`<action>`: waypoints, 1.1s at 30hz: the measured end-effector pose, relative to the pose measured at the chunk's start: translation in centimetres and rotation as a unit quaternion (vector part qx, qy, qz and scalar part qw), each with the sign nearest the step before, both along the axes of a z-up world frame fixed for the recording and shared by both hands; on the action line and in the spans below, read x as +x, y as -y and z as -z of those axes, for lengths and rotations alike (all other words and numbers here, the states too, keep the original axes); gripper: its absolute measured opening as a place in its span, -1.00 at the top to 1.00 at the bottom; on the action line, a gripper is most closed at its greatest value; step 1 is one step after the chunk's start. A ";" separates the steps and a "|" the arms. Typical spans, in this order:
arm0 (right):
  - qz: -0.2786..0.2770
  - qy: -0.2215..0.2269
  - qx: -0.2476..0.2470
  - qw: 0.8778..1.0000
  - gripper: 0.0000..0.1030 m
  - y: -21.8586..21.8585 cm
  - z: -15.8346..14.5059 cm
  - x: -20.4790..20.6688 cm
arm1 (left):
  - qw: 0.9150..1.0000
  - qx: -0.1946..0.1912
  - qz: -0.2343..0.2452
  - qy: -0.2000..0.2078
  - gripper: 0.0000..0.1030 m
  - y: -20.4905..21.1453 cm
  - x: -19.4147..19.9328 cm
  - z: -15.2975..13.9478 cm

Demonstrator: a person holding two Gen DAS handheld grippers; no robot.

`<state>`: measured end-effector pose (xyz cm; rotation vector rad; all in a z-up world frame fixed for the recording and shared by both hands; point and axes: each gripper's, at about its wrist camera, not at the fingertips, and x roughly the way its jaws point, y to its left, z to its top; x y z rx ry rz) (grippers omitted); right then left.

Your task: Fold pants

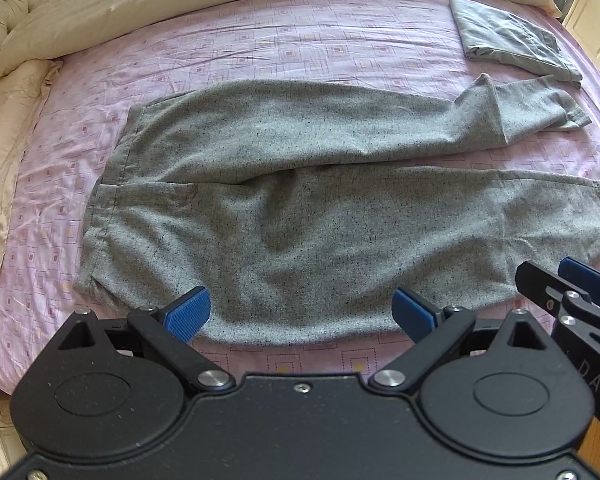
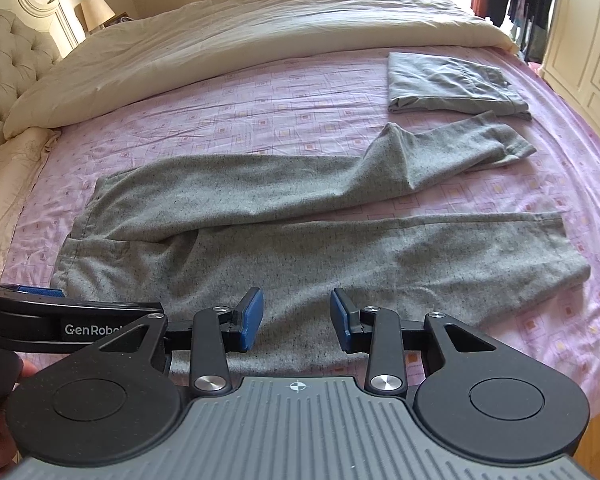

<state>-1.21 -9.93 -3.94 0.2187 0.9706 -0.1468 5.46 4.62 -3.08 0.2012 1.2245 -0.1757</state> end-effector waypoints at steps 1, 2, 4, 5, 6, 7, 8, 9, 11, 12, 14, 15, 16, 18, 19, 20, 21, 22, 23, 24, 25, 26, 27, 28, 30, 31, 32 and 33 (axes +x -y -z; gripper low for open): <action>0.000 0.000 -0.001 1.000 0.30 -0.2 0.0 0.1 | 1.000 -0.001 0.000 -0.001 -0.89 -0.1 0.1 0.1; 0.001 -0.001 -0.001 1.000 0.30 -0.3 0.0 0.2 | 1.000 -0.002 0.000 -0.002 -0.89 -0.2 0.3 0.1; 0.000 0.000 -0.001 1.000 0.30 -0.4 0.1 0.3 | 1.000 -0.003 0.001 -0.001 -0.89 -0.4 0.5 0.2; 0.000 0.001 -0.001 1.000 0.30 -0.5 0.1 0.4 | 1.000 -0.004 0.001 0.000 -0.89 -0.5 0.7 0.2; 0.000 0.001 -0.001 1.000 0.30 -0.7 0.1 0.5 | 1.000 -0.003 0.001 0.000 -0.89 -0.6 0.8 0.2; -0.001 0.000 -0.002 1.000 0.30 -0.8 0.1 0.6 | 1.000 -0.004 0.001 0.000 -0.89 -0.6 0.8 0.3; -0.001 0.001 -0.002 1.000 0.30 -0.9 0.1 0.7 | 1.000 -0.005 0.002 -0.001 -0.89 -0.7 0.9 0.3; -0.003 0.001 -0.002 1.000 0.30 -0.9 0.1 0.7 | 1.000 -0.005 0.002 -0.002 -0.89 -0.7 1.0 0.4; -0.004 -0.001 -0.002 1.000 0.30 -1.0 0.2 0.7 | 1.000 -0.004 0.000 -0.005 -0.89 -0.6 1.1 0.6; -0.004 -0.002 -0.002 1.000 0.30 -0.9 0.2 0.6 | 1.000 -0.005 -0.001 -0.006 -0.89 -0.5 1.1 0.7; -0.002 -0.003 0.000 1.000 0.30 -0.5 0.3 0.5 | 1.000 -0.005 -0.002 -0.007 -0.89 -0.3 1.1 0.7; 0.000 -0.003 0.001 1.000 0.30 -0.2 0.4 0.4 | 1.000 -0.004 -0.003 -0.005 -0.89 -0.1 1.1 0.7; 0.003 -0.003 0.002 1.000 0.30 0.2 0.6 0.2 | 1.000 -0.003 -0.002 -0.002 -0.89 0.1 1.1 0.7; 0.015 -0.006 0.009 1.000 0.30 1.4 1.0 -0.2 | 1.000 -0.002 0.004 0.004 -0.89 0.8 0.9 0.6; 0.024 -0.008 0.016 1.000 0.30 2.3 1.3 -0.5 | 1.000 0.000 0.007 0.008 -0.89 1.2 0.8 0.6; 0.038 -0.010 0.024 0.999 0.30 3.4 1.7 -0.8 | 1.000 0.003 0.008 0.012 -0.89 1.8 0.6 0.7; 0.054 -0.011 0.030 0.998 0.30 4.6 2.2 -1.2 | 1.000 0.007 0.008 0.016 -0.89 2.3 0.5 0.7; 0.069 -0.012 0.034 0.997 0.30 5.8 2.6 -1.6 | 1.000 0.011 0.010 0.018 -0.89 2.9 0.4 0.8; 0.085 -0.012 0.034 0.996 0.30 7.3 3.1 -2.0 | 1.000 0.017 0.013 0.019 -0.89 3.7 0.2 0.9; 0.101 -0.011 0.030 0.994 0.30 8.9 3.6 -2.5 | 0.999 0.022 0.017 0.021 -0.89 4.5 0.1 1.1; 0.117 -0.008 0.023 0.993 0.30 10.5 4.1 -3.0 | 0.999 0.028 0.020 0.024 -0.89 5.4 -0.1 1.2; 0.133 -0.004 0.016 0.991 0.30 12.1 4.5 -3.5 | 0.999 0.032 0.019 0.026 -0.89 6.3 -0.3 1.3; 0.148 -0.001 0.006 0.989 0.30 14.0 4.9 -4.0 | 0.999 0.036 0.016 0.024 -0.89 7.1 -0.5 1.5; 0.160 0.001 -0.007 0.987 0.30 15.8 5.3 -4.6 | 0.999 0.036 0.015 0.018 -0.89 8.0 -0.7 1.6; 0.176 -0.002 -0.033 0.984 0.30 19.2 6.3 -5.6 | 0.999 0.027 0.019 0.002 -0.89 9.7 -1.1 2.0; 0.182 -0.010 -0.039 0.982 0.30 21.0 6.9 -6.0 | 0.999 0.025 0.020 -0.007 -0.89 10.6 -1.2 2.2; 0.187 -0.019 -0.039 0.981 0.30 22.7 7.4 -6.3 | 0.999 0.024 0.017 -0.014 -0.89 11.4 -1.4 2.5; 0.191 -0.028 -0.034 0.981 0.30 24.3 7.9 -6.5 | 0.999 0.024 0.015 -0.019 -0.89 12.2 -1.7 2.7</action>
